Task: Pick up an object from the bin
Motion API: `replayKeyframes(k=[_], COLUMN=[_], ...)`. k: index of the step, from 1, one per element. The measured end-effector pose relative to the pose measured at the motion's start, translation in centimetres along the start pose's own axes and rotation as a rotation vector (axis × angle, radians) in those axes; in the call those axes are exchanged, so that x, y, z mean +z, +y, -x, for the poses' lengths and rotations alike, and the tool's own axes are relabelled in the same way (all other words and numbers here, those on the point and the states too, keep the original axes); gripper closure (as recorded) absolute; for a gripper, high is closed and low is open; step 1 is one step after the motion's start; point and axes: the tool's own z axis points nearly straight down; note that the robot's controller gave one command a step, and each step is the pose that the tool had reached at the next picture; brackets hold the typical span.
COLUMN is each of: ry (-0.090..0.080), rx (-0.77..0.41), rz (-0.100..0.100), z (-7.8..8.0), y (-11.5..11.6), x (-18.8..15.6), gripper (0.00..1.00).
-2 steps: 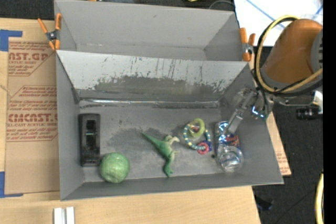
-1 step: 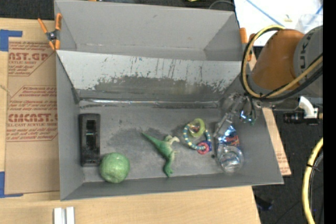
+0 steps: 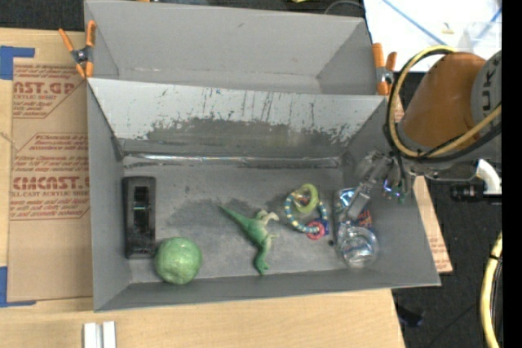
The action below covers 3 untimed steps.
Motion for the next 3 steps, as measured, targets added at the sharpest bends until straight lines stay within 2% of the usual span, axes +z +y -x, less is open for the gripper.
replayKeyframes(k=[2,3], ry=[0.003,0.003], rx=[0.065,0.222], rz=[-0.001,-0.002], z=[-2.0,-2.4], y=[-1.0,-2.9], x=[0.9,0.2], gripper=[0.00,0.00])
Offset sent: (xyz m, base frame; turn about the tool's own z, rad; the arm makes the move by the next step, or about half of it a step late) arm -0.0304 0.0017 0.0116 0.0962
